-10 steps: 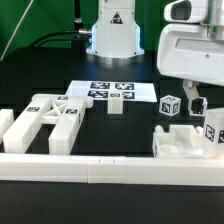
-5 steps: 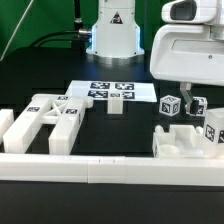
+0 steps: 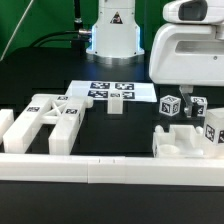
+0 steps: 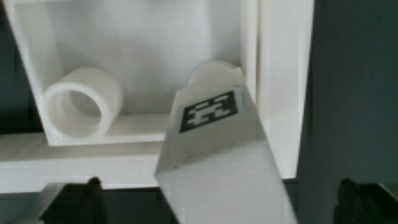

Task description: Assemble chair

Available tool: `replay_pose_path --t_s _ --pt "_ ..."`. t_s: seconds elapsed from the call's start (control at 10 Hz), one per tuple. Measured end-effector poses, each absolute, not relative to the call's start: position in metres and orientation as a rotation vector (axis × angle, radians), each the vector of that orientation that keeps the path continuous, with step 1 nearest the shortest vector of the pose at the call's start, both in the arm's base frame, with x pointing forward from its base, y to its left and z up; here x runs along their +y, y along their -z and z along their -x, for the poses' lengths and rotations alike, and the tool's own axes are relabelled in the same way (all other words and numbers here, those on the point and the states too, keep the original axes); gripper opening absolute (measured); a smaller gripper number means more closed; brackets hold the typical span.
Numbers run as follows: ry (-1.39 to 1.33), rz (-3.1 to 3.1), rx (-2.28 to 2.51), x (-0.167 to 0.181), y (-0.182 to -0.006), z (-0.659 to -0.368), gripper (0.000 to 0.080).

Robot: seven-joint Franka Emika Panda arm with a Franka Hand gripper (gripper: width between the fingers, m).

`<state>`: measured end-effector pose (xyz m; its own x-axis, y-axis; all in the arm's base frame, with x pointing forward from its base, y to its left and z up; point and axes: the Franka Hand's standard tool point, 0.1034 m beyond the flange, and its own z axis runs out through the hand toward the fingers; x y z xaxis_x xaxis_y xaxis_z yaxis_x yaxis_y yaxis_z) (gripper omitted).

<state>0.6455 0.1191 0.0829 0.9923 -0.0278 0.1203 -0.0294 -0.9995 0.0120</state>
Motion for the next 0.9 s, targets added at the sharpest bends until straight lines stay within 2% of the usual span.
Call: replay_pose_path --t_s 0.3,0.4,0.5,0.6,0.9 --pt "-0.183 -3.087 0.215 0.1151 -0.0818 -0.6458 0.0649" --pt "-0.184 -3.089 0.193 0.1137 -0.0819 -0.6461 0.056" --pt "-0.185 -3.093 0.147 0.1143 -0.0819 -0.646 0.0377" --pt "-0.186 -3.093 0.15 0.1141 -0.082 -0.6462 0.0284" --pt "-0.192 -3.106 -0.184 0.1145 -0.082 -0.6462 0.0284"
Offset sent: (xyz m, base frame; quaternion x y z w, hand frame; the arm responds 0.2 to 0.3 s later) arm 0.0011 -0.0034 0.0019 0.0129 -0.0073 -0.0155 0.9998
